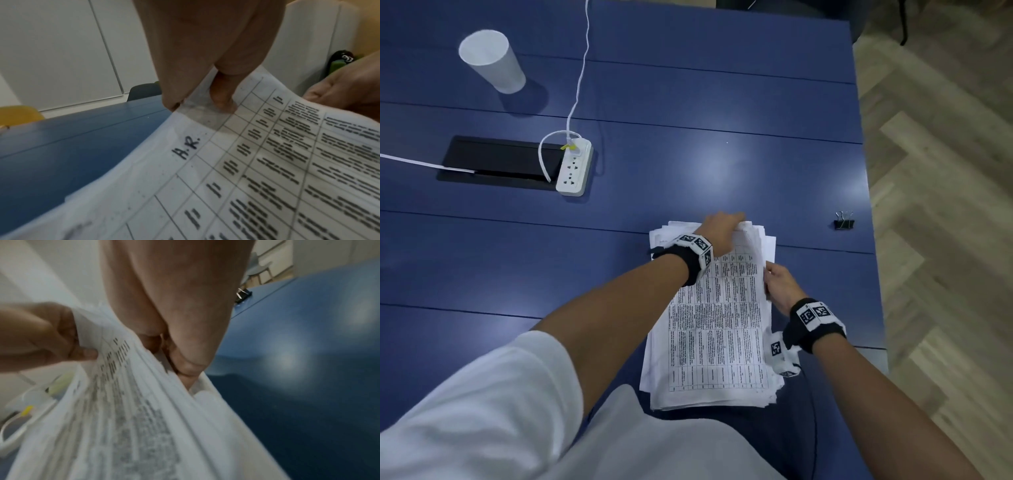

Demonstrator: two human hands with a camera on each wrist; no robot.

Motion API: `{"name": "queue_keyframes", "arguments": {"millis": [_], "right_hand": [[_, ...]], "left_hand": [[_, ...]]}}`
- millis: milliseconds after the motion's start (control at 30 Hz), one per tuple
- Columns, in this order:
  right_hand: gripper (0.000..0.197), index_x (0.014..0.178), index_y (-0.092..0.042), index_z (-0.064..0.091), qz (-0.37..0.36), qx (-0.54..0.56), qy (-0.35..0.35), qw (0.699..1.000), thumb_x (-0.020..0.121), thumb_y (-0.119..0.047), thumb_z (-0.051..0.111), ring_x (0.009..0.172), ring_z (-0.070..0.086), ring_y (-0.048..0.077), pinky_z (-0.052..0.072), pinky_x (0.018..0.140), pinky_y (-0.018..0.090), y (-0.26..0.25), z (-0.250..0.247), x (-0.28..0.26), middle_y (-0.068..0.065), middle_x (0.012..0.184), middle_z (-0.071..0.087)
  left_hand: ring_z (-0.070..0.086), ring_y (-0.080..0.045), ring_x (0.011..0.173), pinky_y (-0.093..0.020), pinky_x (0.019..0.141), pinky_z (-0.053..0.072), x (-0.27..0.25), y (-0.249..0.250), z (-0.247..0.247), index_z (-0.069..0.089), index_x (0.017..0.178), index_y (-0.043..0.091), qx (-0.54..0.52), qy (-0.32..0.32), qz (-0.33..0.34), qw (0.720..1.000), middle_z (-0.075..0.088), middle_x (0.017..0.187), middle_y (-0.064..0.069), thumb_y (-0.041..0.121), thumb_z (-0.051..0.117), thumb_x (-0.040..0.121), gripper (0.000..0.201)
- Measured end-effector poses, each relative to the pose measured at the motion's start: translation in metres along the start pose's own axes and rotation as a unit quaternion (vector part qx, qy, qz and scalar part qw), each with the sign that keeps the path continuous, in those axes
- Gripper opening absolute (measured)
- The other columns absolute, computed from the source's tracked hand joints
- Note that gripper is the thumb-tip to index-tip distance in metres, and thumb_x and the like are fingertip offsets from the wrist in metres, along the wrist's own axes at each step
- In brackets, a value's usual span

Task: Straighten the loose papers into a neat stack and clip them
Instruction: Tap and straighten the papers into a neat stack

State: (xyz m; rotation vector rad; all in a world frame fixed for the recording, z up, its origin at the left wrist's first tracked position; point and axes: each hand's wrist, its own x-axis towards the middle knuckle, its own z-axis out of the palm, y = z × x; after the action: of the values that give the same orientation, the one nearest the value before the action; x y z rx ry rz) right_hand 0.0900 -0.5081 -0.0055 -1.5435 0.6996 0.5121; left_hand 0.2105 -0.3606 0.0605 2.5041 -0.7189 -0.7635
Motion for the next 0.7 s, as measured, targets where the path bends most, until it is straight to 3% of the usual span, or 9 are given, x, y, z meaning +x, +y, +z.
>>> {"name": "queue_keyframes", "arguments": {"millis": [100, 333, 400, 467, 533, 600, 700], "right_hand": [[0.023, 0.095, -0.008, 0.066, 0.005, 0.098, 0.015, 0.995, 0.101, -0.008, 0.044, 0.075, 0.067, 0.025, 0.058, 0.071, 0.038, -0.004, 0.002, -0.004, 0.016, 0.09, 0.07], [0.027, 0.101, -0.003, 0.067, 0.015, 0.084, -0.01, 0.996, 0.102, -0.01, 0.041, 0.073, 0.067, 0.021, 0.057, 0.061, 0.03, -0.007, -0.003, -0.003, 0.012, 0.089, 0.073], [0.028, 0.094, -0.006, 0.066, -0.018, 0.047, 0.029, 0.998, 0.103, -0.013, 0.041, 0.068, 0.061, 0.02, 0.053, 0.06, 0.028, -0.006, -0.01, -0.001, 0.011, 0.084, 0.069], [0.025, 0.091, -0.012, 0.064, -0.056, 0.003, 0.099, 0.993, 0.102, -0.01, 0.042, 0.065, 0.059, 0.02, 0.053, 0.063, 0.03, -0.001, -0.019, 0.005, 0.008, 0.079, 0.066], [0.019, 0.102, -0.012, 0.064, -0.079, -0.085, 0.169, 0.979, 0.099, -0.008, 0.046, 0.076, 0.062, 0.023, 0.054, 0.076, 0.037, 0.002, -0.026, 0.014, 0.005, 0.089, 0.067], [0.023, 0.117, -0.008, 0.061, -0.08, -0.165, 0.197, 0.963, 0.097, -0.011, 0.051, 0.091, 0.061, 0.023, 0.05, 0.091, 0.039, -0.001, -0.028, 0.02, 0.003, 0.104, 0.063], [0.018, 0.108, -0.003, 0.064, -0.095, -0.157, 0.201, 0.962, 0.092, -0.009, 0.06, 0.087, 0.061, 0.024, 0.051, 0.09, 0.039, -0.007, -0.021, 0.024, 0.009, 0.1, 0.067]], "left_hand": [[0.057, -0.038, 0.097, -0.035, 0.075, 0.042, 0.003, 0.0, 0.007, 0.052, 0.102, 0.007, -0.021, 0.017, -0.002, 1.0, 0.063, 0.101, -0.017, -0.007, 0.048, 0.076, 0.03], [0.054, -0.035, 0.106, -0.038, 0.089, 0.043, 0.006, -0.004, 0.01, 0.051, 0.113, 0.011, -0.055, 0.031, 0.003, 0.998, 0.062, 0.111, -0.013, -0.004, 0.05, 0.078, 0.038], [0.048, -0.029, 0.116, -0.038, 0.097, 0.034, 0.001, -0.016, 0.009, 0.051, 0.119, 0.016, -0.06, 0.057, -0.005, 0.997, 0.058, 0.121, -0.007, 0.0, 0.057, 0.079, 0.043], [0.037, -0.028, 0.126, -0.043, 0.103, 0.028, -0.007, -0.033, 0.01, 0.045, 0.13, 0.02, -0.034, 0.08, -0.059, 0.995, 0.046, 0.135, -0.003, 0.009, 0.064, 0.081, 0.054], [0.028, -0.031, 0.132, -0.05, 0.107, 0.025, -0.018, -0.048, 0.012, 0.035, 0.139, 0.022, -0.004, 0.062, -0.114, 0.992, 0.034, 0.145, -0.002, 0.015, 0.072, 0.078, 0.072], [0.026, -0.032, 0.134, -0.052, 0.106, 0.026, -0.025, -0.057, 0.016, 0.028, 0.143, 0.022, 0.034, 0.027, -0.115, 0.992, 0.029, 0.15, -0.001, 0.019, 0.076, 0.075, 0.084], [0.025, -0.031, 0.136, -0.052, 0.106, 0.025, -0.024, -0.054, 0.022, 0.023, 0.146, 0.024, 0.063, 0.001, -0.08, 0.995, 0.026, 0.153, 0.0, 0.022, 0.077, 0.074, 0.09]]}}
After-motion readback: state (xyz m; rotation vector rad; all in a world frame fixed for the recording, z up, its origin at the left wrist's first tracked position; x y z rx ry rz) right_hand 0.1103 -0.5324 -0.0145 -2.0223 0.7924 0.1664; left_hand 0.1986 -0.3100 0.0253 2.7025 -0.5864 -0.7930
